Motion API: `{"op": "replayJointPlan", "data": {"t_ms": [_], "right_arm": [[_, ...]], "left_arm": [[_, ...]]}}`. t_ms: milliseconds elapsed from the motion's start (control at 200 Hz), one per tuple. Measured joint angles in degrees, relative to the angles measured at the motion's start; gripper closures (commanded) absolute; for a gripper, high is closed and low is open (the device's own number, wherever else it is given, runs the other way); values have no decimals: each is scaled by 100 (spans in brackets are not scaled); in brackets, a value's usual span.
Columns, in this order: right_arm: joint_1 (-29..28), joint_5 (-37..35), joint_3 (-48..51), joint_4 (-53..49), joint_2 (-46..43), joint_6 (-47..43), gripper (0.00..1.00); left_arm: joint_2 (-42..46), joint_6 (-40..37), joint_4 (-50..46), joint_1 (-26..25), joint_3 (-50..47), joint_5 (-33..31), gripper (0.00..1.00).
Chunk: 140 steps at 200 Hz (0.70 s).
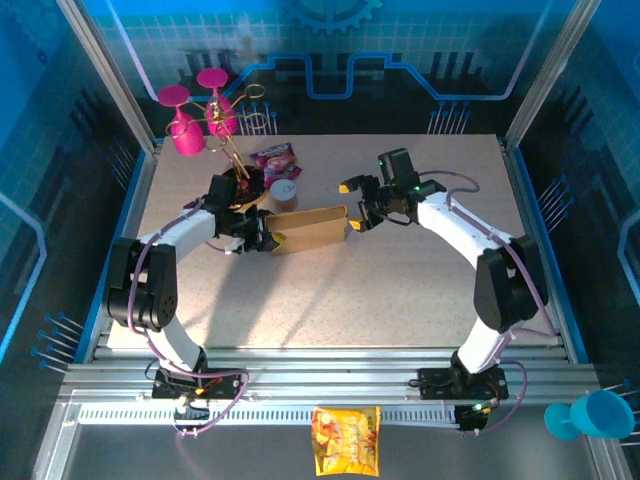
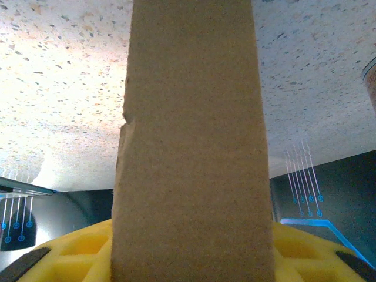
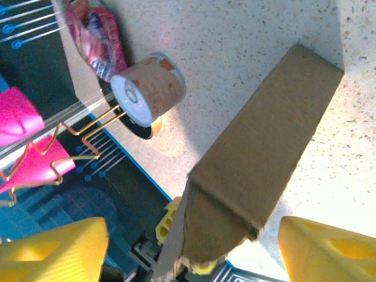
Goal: Fold the paper box
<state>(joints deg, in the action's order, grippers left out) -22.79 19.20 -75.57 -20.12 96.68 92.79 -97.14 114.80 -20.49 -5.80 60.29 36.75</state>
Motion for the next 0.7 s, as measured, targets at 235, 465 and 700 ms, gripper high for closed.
{"op": "replayJointPlan", "data": {"t_ms": [235,465,700], "right_arm": [[-319,-629,544,389,-1040,-896,67],[-1567,-890,52,673,-555,-2275,69],[-2277,-1237,-1161,334,564,-3552,63]], "left_arm": [[-15,2,7,9,0,15,100],[-85,0,22,35,37,74,100],[-142,0,48,50,46,146,100]]}}
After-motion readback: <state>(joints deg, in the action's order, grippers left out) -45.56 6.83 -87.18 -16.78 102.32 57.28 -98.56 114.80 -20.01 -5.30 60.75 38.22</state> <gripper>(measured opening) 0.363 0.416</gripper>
